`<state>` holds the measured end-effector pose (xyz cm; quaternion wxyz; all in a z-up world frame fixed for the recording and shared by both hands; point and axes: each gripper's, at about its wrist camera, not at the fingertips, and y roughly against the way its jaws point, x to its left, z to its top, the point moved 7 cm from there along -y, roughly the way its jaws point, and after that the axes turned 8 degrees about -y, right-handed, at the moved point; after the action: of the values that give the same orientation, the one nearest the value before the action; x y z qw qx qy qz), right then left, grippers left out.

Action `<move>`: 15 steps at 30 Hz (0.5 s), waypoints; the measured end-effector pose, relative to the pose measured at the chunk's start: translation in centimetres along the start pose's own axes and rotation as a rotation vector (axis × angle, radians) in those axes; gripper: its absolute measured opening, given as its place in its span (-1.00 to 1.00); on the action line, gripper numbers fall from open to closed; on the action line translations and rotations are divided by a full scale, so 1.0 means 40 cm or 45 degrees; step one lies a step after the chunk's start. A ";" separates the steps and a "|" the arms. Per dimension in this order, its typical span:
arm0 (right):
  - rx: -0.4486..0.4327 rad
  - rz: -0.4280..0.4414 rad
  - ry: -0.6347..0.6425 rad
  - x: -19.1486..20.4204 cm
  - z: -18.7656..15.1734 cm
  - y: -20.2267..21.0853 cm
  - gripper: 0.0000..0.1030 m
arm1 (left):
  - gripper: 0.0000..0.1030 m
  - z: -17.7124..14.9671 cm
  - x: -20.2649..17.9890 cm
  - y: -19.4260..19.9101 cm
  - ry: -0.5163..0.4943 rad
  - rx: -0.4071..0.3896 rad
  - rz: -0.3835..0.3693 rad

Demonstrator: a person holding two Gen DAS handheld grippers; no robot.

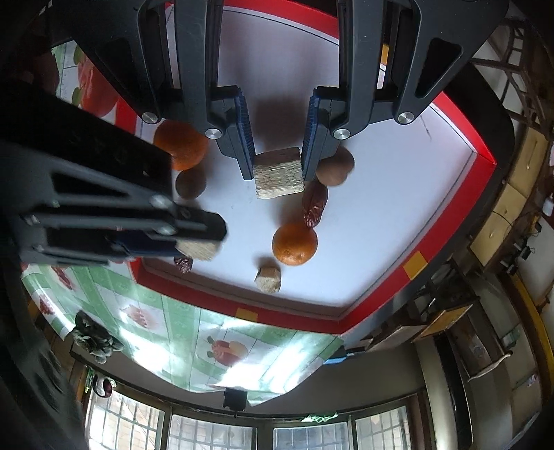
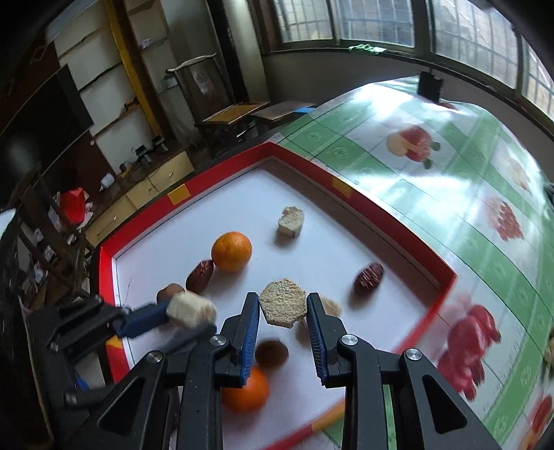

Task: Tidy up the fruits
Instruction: 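Open the left tool to drop the square block while the right tool releases the round cake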

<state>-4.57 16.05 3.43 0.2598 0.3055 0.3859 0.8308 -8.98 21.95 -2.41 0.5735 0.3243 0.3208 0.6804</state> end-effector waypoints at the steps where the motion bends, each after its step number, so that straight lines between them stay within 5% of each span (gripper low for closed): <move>1: 0.013 0.006 0.010 0.004 0.007 -0.013 -0.48 | -0.50 -0.002 0.003 -0.005 0.009 0.010 -0.008; 9: 0.067 0.040 0.043 0.016 0.014 -0.088 -0.48 | -0.43 -0.003 0.022 -0.015 0.039 0.021 -0.014; 12: 0.057 0.076 0.005 0.006 0.015 -0.079 -0.45 | 0.02 -0.004 0.029 -0.015 0.042 0.018 0.001; 15: 0.008 0.087 -0.025 -0.012 0.017 -0.038 -0.43 | 0.06 0.002 0.032 0.000 0.054 -0.011 0.003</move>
<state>-3.48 16.92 2.40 0.2341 0.3274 0.3755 0.8348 -9.08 23.23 -2.28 0.5674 0.3077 0.3295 0.6891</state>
